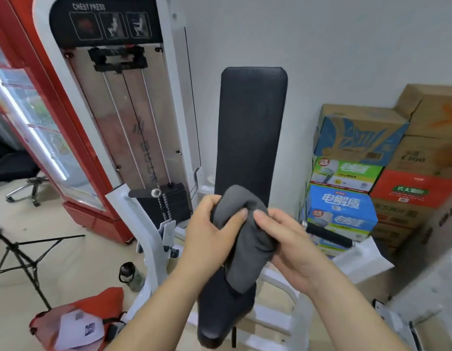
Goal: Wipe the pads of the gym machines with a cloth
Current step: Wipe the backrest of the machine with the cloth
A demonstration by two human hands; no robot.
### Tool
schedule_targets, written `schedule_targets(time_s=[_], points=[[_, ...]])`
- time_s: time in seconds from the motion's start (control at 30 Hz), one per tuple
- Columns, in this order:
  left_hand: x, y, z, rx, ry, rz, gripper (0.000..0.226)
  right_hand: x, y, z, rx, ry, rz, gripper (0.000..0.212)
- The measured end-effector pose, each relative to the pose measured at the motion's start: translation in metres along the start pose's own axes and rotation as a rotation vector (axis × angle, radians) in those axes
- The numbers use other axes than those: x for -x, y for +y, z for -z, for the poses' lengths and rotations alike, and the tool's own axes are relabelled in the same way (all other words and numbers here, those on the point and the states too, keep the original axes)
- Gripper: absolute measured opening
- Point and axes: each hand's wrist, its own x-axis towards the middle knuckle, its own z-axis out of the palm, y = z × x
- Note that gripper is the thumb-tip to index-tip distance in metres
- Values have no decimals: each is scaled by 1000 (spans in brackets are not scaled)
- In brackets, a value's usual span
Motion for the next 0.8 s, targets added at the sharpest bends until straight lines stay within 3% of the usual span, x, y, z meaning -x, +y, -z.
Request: schedule_targets(time_s=[0.1,0.2,0.27,0.33,0.47,0.53,0.7,0.8], points=[[-38,-31,-4,6,-38,90,62,-50,-21,-3,110,62,19,17],[-58,-41,-17,5,-161,14,87,-88,-40,-5,165,46,-23,18],[-85,-42,-34,38,-282,-39,84,-115,-58,-6,241,25,-43,24],[-122,-45,-47,150,-207,21,72,-142,-81,-8,377,-12,-49,26],[-192,-58,-67,269,-147,305,29,-202,-119,-13,996,38,99,22],[-224,-63,-67,343,-105,447,38,-237,-130,-12,1159,172,227,17],[-329,-70,-45,326,-31,433,42,-334,-157,-2,995,374,286,22],[-396,-65,-26,243,17,341,30,-388,-180,4,1071,500,388,36]])
